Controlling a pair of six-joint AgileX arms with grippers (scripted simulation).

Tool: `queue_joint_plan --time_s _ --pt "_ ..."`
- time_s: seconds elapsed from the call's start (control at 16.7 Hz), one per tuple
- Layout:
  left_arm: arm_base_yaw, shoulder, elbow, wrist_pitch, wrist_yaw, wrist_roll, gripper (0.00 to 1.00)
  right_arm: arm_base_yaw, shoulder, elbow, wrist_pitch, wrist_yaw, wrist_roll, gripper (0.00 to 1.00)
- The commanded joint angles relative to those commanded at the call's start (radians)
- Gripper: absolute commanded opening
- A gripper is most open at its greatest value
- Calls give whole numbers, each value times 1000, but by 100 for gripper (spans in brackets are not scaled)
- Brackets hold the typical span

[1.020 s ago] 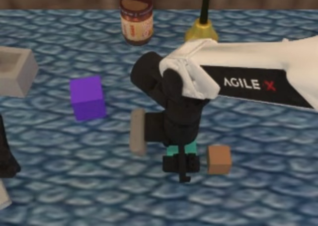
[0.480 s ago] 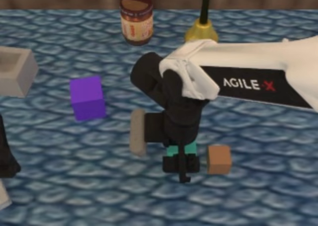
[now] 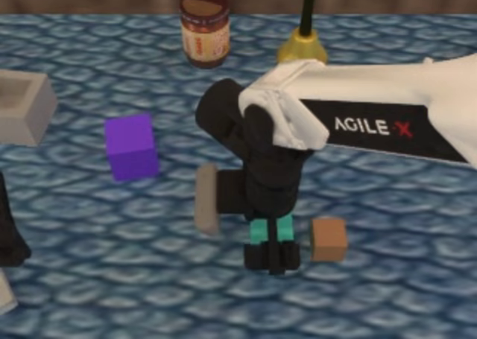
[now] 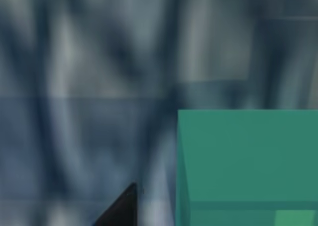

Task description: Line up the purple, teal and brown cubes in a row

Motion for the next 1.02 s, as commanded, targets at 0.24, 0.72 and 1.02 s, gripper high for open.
queue_joint_plan --time_s 0.24,0.72,1.02 --pt "0 0 0 0 0 0 100 0 0 0 0 0 0 100" --pt "0 0 0 0 0 0 100 3 -30 82 -116 0 -3 100" --pt "0 0 0 0 0 0 100 6 -72 171 -242 -1 -4 100"
